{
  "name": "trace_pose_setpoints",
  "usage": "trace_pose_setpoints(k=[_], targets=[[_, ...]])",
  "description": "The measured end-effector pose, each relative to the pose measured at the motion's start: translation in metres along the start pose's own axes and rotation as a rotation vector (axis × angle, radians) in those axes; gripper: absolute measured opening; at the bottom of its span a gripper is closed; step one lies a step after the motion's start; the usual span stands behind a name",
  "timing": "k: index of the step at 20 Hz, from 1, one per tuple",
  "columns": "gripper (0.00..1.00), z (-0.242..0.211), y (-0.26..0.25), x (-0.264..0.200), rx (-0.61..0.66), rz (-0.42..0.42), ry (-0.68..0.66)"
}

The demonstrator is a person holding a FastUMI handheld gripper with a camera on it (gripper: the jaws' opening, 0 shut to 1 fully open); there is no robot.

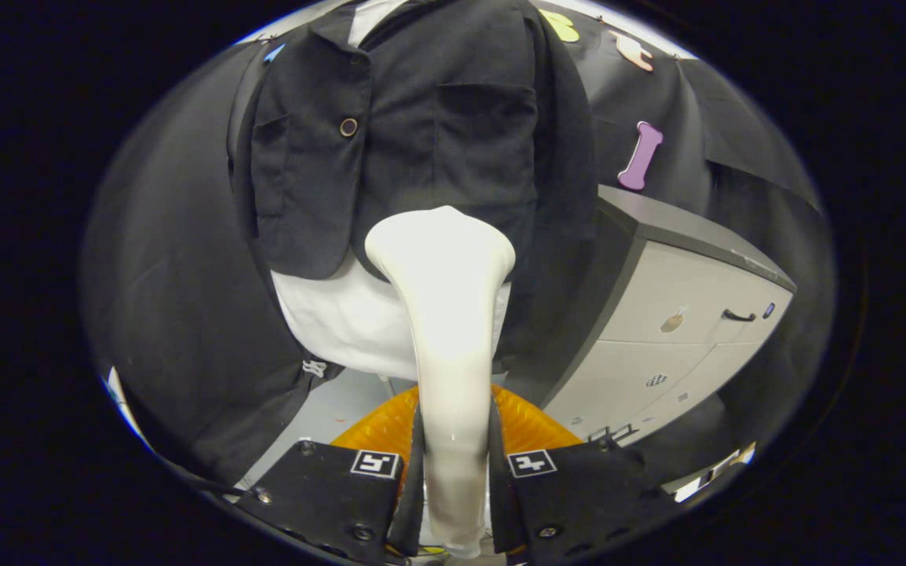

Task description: Iron the clothes twice with a garment steamer, once on the left side and once on the right side.

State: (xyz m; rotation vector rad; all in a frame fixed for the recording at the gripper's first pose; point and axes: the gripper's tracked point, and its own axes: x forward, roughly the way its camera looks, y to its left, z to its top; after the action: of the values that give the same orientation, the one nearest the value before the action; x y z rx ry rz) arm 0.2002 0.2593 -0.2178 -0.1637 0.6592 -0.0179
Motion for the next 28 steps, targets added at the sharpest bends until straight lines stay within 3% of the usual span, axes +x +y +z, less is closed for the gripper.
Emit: trace_pose_setpoints(k=[7,10,15,20,24,28], targets=[[0.37,-0.041,0.011,-0.02,-0.019,0.005,0.052],[0.37,-0.024,0.015,-0.034,-0.024,0.024,0.006],[0.37,0.072,0.045,-0.071,-0.062,0.101,-0.219],[0.37,0.2,0.077,-0.111,-0.056,0.179,-0.516],[0.37,0.297,0.1,-0.146,-0.057,0.214,-0.76],[0.37,0.366,0.125,-0.161,-0.095,0.219,-0.901]])
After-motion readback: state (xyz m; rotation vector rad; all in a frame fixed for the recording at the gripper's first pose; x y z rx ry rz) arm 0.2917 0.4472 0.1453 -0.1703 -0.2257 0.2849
